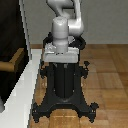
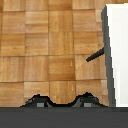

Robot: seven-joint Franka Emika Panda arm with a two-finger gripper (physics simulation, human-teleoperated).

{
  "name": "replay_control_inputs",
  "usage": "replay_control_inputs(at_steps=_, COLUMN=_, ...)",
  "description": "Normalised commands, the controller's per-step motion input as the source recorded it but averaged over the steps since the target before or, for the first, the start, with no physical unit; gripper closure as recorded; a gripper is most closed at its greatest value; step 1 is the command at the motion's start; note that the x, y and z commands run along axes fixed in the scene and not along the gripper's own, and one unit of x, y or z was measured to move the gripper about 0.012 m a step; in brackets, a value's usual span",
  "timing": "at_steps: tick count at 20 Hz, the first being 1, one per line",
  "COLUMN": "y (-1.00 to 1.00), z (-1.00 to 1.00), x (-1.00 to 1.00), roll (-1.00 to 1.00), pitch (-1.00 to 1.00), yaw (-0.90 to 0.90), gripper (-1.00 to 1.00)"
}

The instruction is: Open the door by pressing down and pulling on the handle.

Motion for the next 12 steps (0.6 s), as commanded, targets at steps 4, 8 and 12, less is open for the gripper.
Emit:
replay_control_inputs(at_steps=4, y=0.0, z=0.0, x=0.0, roll=0.0, pitch=0.0, yaw=0.0, gripper=-1.0)
replay_control_inputs(at_steps=8, y=0.0, z=0.0, x=0.0, roll=0.0, pitch=0.0, yaw=0.0, gripper=-1.0)
replay_control_inputs(at_steps=12, y=0.0, z=0.75, x=0.0, roll=0.0, pitch=0.0, yaw=0.0, gripper=-1.0)
